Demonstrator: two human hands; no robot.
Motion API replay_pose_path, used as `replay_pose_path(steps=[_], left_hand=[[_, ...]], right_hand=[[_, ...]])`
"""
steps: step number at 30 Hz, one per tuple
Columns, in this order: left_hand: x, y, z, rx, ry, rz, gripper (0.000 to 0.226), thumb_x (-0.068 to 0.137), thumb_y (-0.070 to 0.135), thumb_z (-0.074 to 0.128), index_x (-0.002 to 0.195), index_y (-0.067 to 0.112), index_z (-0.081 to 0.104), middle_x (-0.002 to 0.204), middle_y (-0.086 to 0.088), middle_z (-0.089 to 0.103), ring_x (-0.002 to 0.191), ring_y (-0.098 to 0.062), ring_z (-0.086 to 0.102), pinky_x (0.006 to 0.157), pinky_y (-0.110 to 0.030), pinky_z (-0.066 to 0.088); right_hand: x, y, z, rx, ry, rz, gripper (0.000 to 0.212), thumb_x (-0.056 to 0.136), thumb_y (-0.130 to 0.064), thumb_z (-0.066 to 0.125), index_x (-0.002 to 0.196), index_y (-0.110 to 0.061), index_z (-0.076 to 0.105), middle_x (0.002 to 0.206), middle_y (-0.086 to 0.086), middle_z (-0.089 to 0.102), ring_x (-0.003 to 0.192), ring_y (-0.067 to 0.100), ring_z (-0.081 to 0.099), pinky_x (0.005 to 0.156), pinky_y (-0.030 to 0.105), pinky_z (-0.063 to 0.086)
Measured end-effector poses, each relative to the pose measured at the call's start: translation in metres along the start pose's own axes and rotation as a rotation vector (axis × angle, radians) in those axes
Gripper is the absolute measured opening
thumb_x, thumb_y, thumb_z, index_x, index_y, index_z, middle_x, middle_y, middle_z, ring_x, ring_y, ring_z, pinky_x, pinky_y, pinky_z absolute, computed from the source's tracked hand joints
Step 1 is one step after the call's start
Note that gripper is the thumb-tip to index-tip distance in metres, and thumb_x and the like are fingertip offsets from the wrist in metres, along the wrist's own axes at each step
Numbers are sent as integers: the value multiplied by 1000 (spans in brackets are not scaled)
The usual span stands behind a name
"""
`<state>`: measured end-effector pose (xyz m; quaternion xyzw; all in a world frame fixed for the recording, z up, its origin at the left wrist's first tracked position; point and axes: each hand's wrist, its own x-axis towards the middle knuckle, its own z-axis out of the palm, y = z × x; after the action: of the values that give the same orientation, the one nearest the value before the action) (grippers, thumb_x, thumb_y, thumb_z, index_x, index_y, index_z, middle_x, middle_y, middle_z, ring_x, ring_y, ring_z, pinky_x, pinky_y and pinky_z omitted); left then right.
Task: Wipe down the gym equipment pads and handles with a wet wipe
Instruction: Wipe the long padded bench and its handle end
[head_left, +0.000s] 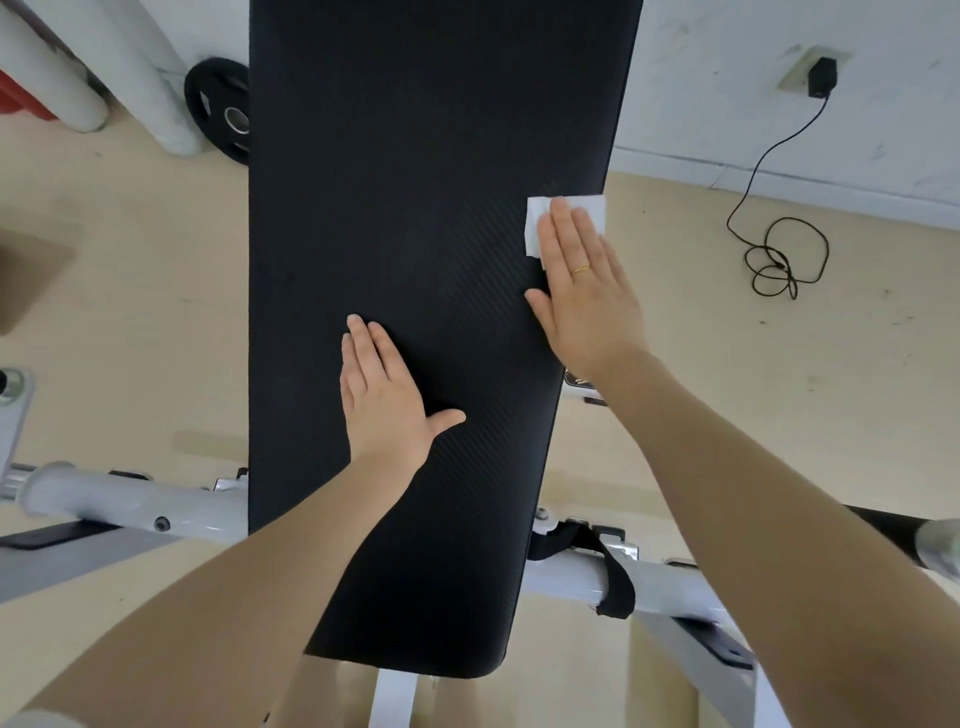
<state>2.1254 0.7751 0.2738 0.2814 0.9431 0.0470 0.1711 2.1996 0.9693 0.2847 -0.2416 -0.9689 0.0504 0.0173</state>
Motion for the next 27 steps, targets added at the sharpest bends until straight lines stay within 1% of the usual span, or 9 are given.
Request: replay_pose_path(steps=[2, 4, 6, 13, 16, 19, 23, 25, 27], left_hand=[[1, 1, 0, 28, -17, -4, 126, 69, 62, 64, 143, -6, -12, 154, -23, -15, 144, -36, -6, 117, -41, 6], [2, 2, 0, 70, -36, -9, 126, 70, 64, 61, 142, -8, -15, 152, -25, -17, 143, -37, -8, 117, -42, 6], [2, 4, -1, 95, -49, -14, 127, 71, 65, 59, 141, -8, -17, 152, -25, -19, 143, -37, -8, 117, -42, 6], [0, 0, 1, 56, -30, 11, 125, 72, 65, 59, 142, -6, -17, 152, -24, -19, 143, -36, -9, 117, -41, 4], [0, -6, 4, 24, 6, 31, 125, 71, 65, 60, 143, -4, -15, 154, -22, -18, 144, -35, -9, 117, -40, 3], [-2, -11, 6, -40, 22, 53, 125, 71, 64, 62, 144, -2, -15, 154, -19, -19, 144, -32, -12, 117, -38, 1], [-8, -21, 8, -48, 98, 121, 119, 75, 62, 59, 144, -4, -12, 154, -21, -14, 144, -32, -9, 116, -37, 0], [-12, -27, 7, -61, 119, 135, 117, 75, 62, 58, 144, -4, -9, 155, -22, -11, 145, -32, -7, 115, -35, -1], [-17, -35, 7, -94, 106, 123, 118, 74, 61, 60, 145, -3, -8, 155, -21, -11, 145, -31, -6, 115, -34, -1]], right_hand=[[-7, -3, 3, 32, 8, -43, 61, 97, -34, 27, 148, -5, 10, 157, 10, 7, 145, 24, 4, 117, 34, 5], [-26, -8, 16, 21, 5, -136, 59, 94, -31, 27, 146, -3, 21, 155, 12, 20, 143, 28, 17, 117, 38, 13], [-51, -14, 33, -34, -23, -219, 59, 93, -31, 29, 145, -4, 24, 153, 12, 25, 141, 28, 22, 116, 39, 12], [-150, -41, 83, -40, -154, -380, 62, 94, -37, 28, 146, -6, 18, 154, 8, 20, 143, 22, 13, 113, 39, 18], [-173, -48, 91, -47, -182, -362, 62, 95, -41, 27, 146, -7, 20, 153, 8, 23, 142, 20, 17, 112, 38, 20], [-160, -46, 86, -59, -108, -323, 60, 94, -40, 31, 144, -7, 26, 151, 6, 26, 140, 20, 27, 112, 36, 21], [-112, -39, 65, -47, 38, -159, 57, 94, -36, 32, 141, -2, 32, 148, 12, 36, 137, 25, 34, 112, 37, 22], [-89, -35, 53, -30, 66, -85, 57, 95, -34, 30, 142, -1, 32, 149, 14, 33, 138, 27, 31, 113, 36, 20], [-76, -34, 46, -23, 42, -25, 58, 95, -33, 26, 144, -1, 26, 152, 14, 26, 141, 27, 24, 115, 37, 18]])
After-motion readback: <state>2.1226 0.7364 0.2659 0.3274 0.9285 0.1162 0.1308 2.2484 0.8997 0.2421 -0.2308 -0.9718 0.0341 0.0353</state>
